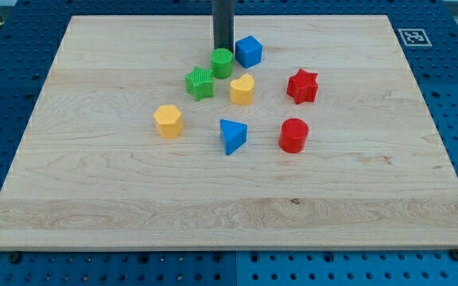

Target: Move your arm towards the center right

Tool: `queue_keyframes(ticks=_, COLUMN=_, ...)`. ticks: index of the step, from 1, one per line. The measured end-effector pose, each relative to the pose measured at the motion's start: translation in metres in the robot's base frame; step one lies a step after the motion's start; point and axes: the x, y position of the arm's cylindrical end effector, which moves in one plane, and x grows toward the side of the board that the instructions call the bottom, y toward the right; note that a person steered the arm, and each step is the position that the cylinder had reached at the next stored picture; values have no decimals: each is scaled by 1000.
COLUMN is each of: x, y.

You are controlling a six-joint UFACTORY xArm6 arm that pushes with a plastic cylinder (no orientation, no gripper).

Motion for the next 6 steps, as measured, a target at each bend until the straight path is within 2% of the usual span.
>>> queue_keyframes(ticks=2, x=-60, y=22)
queue_keyframes(ticks=3, x=-41, y=87)
queue_keyframes(ticks=5, x=51, y=147)
queue_keyframes(ticks=6, x=73, y=215)
